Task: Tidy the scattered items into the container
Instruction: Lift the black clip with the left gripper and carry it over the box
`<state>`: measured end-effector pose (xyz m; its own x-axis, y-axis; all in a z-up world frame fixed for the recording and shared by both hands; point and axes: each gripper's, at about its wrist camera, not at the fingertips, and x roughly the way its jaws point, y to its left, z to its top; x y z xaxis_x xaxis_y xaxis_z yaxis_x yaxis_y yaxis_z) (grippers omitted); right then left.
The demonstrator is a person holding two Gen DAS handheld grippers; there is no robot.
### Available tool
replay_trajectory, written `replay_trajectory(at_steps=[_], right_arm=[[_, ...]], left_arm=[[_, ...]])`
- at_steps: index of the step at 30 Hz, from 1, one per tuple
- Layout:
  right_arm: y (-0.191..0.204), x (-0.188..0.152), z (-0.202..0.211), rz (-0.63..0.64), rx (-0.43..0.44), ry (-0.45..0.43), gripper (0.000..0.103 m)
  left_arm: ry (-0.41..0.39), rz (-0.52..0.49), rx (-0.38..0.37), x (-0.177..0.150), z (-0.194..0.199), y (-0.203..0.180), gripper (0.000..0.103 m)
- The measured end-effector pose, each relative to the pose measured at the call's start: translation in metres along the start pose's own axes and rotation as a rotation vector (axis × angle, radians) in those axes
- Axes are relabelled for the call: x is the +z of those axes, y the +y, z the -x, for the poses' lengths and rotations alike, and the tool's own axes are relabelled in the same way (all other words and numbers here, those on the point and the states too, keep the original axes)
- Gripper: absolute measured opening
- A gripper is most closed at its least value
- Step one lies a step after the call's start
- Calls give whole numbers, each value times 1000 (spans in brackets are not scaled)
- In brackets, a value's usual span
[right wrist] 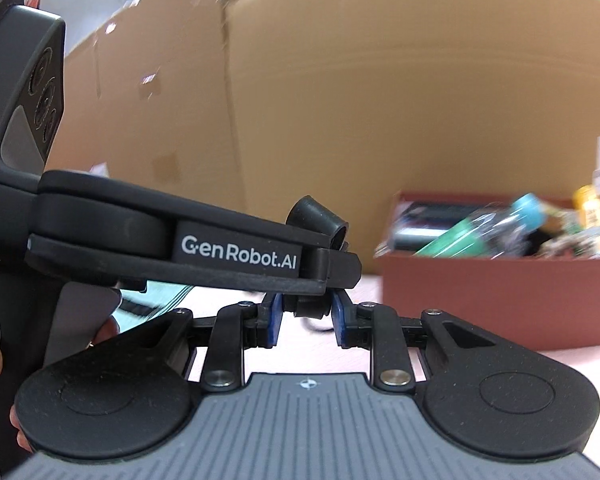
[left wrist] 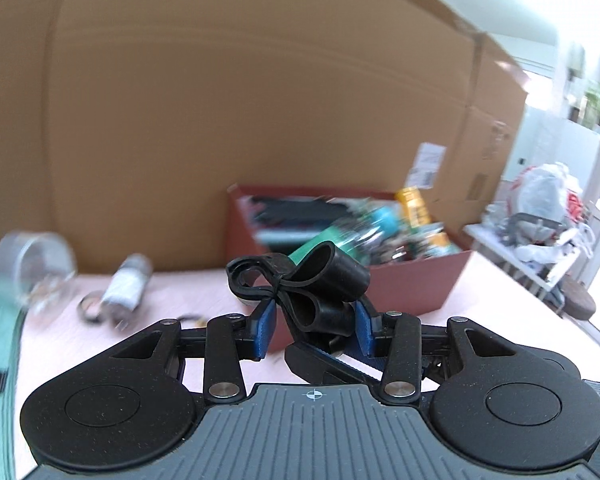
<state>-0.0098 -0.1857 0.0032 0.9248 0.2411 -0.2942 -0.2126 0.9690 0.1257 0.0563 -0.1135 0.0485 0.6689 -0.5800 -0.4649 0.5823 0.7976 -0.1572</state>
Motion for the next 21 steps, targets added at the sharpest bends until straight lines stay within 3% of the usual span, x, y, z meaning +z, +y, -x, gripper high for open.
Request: replay_trajectory(at_steps=[10,21], right_arm=[[-55,20,31,-46,-107,-114,30],[-103,37,40,-51,-197,-173,30]], left_arm=[[-30,-86,-96,35,-27,-58,42],[-44,-164,-159,67,-74,-101,42]])
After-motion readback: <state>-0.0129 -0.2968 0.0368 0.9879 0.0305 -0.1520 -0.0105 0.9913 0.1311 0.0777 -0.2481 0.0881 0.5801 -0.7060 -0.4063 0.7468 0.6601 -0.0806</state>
